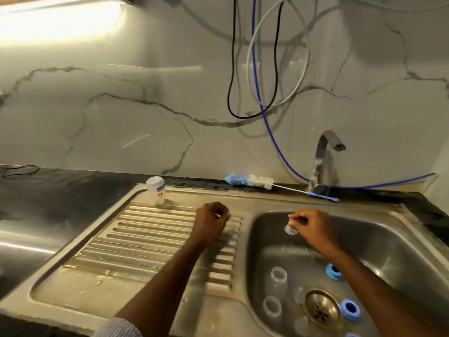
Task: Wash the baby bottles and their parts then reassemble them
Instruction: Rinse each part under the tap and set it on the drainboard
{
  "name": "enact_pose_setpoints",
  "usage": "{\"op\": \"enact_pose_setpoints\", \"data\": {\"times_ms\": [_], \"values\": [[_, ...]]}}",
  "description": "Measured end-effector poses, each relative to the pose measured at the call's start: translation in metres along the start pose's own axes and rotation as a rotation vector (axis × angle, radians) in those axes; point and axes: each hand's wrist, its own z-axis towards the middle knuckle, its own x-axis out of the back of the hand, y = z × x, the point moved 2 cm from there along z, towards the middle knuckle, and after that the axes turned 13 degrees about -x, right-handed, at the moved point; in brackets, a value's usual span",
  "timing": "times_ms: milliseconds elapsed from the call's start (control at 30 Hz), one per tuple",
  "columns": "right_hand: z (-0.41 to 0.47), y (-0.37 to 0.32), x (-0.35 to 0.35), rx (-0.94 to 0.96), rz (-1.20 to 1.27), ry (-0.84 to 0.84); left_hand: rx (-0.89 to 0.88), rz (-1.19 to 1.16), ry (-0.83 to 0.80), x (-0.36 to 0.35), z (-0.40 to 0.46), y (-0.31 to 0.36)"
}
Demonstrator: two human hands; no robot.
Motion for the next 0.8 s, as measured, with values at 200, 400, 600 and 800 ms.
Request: {"op": "enact_pose_setpoints", "data": {"times_ms": [200, 400, 600, 800], "values": [[0.006, -0.073, -0.058, 0.089, 0.047, -0.012, 0.112, 0.099, -0.001, 0.076, -0.01, -0.064], [0.018, -0.165, -0.147, 0.155, 0.034, -0.153, 0.213, 0.108, 0.042, 0.121, -0.012, -0.108], [0.036, -0.215, -0.211, 0.105, -0.027, -0.168, 0.252, 0.103, 0.041, 0.145, -0.005, -0.125], [0.048, -0.237, -0.241, 0.034, -0.078, -0.096, 0.228, 0.104, 0.004, 0.146, -0.012, -0.125]]}}
